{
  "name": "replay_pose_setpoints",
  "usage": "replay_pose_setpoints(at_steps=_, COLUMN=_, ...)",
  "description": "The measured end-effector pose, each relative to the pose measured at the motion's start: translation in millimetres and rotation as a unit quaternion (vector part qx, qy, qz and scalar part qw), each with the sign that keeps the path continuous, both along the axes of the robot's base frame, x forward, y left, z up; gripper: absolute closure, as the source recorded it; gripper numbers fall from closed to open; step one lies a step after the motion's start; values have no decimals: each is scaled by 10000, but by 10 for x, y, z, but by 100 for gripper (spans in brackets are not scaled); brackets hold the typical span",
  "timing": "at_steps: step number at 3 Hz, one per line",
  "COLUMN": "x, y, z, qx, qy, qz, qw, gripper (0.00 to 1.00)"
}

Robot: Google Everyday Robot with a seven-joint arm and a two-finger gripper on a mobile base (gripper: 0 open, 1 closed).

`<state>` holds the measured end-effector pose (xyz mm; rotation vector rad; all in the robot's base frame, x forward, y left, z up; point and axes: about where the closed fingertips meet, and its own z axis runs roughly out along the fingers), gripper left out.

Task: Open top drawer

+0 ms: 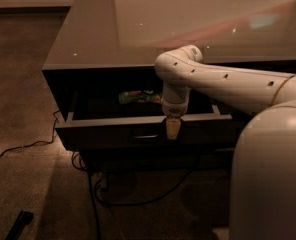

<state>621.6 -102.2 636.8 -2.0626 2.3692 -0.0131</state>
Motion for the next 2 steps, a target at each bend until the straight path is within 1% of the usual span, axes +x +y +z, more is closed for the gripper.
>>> replay_pose_setpoints(at_steps=1, x=-86, y=-29, z=121, qx=-55, qy=-105, qz=-49, qw=9999, gripper=65)
replay_pose_setpoints(at_steps=2, x=-89, y=-30, z=127, qx=-57, qy=-108, qz=-49, qw=9999, gripper=71)
